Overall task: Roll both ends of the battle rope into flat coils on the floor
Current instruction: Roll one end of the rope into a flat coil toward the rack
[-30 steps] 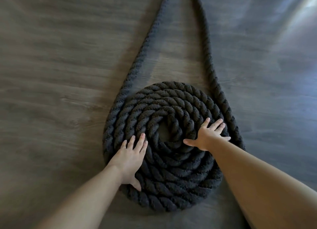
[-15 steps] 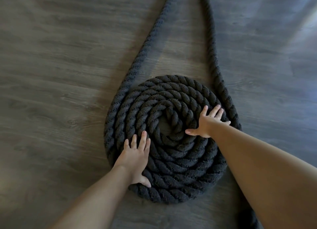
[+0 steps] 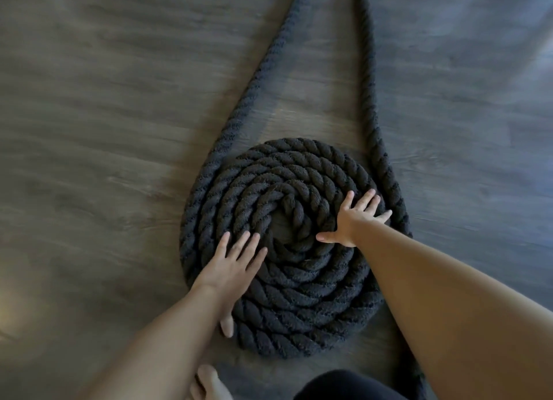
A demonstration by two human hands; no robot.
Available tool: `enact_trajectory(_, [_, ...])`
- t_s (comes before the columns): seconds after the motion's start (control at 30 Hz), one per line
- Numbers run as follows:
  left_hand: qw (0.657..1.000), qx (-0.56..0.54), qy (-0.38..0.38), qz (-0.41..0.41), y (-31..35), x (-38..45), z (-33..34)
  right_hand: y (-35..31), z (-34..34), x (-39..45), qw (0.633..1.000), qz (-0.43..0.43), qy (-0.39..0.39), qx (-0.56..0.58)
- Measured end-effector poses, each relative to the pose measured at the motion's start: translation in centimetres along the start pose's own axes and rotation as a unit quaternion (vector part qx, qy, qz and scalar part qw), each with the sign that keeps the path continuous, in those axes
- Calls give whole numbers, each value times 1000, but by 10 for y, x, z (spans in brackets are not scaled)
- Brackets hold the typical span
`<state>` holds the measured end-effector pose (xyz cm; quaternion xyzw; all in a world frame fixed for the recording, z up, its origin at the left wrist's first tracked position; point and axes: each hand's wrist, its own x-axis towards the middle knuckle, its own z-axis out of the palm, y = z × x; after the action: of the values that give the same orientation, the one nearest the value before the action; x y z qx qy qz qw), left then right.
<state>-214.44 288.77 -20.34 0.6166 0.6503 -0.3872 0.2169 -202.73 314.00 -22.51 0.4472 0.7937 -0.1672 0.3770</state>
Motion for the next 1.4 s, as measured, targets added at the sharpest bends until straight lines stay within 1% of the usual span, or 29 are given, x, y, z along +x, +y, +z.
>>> enact_trajectory(0.1, [999,32,1,23,-12,9,10,0,-2,8,1000,-9,2,-5])
enact_trajectory(0.23, [998,7,25,58,-20,19,22,0,-11,20,1000,-16,15,-16])
enact_trajectory(0.4, [997,-26,57,49,-24,21,27,-4,-22,27,994,-68,83,-24])
enact_trajectory(0.47, [997,-28,58,35,-21,24,23,-6,-22,26,992,-63,106,-5])
enact_trajectory(0.53, [998,-42,50,17,-20,28,15,-11,-26,24,991,-20,118,52])
enact_trajectory(0.6, [998,-57,40,-3,-17,32,6,-20,-27,19,980,61,122,146])
enact_trajectory(0.63, [997,-65,35,-12,-16,34,1,-26,-25,16,965,108,121,204])
enact_trajectory(0.7, [996,-82,27,-29,-14,37,-8,-41,-10,4,921,201,109,317])
enact_trajectory(0.73, [995,-90,24,-37,-12,38,-12,-48,-1,-2,899,233,96,358])
enact_trajectory(0.8, [994,-93,16,-53,-8,39,-18,-62,18,-13,872,265,71,405])
enact_trajectory(0.87, [994,-87,9,-66,-7,39,-24,-70,30,-21,862,268,49,427])
enact_trajectory(0.93, [994,-81,-1,-69,-6,40,-29,-72,34,-25,867,252,37,429])
enact_trajectory(1.07, [998,-41,-3,-52,-9,45,-35,-68,38,-26,892,225,23,391])
enact_trajectory(1.13, [999,-33,18,-17,-25,43,-42,-66,40,-27,900,214,22,378])
enact_trajectory(1.2, [998,-23,34,42,-51,40,-54,-64,42,-27,913,200,28,355])
enact_trajectory(1.27, [996,27,35,76,-80,38,-65,-62,42,-25,921,189,36,340])
enact_trajectory(1.4, [989,148,-1,29,-122,45,-60,-61,40,-22,924,185,23,335])
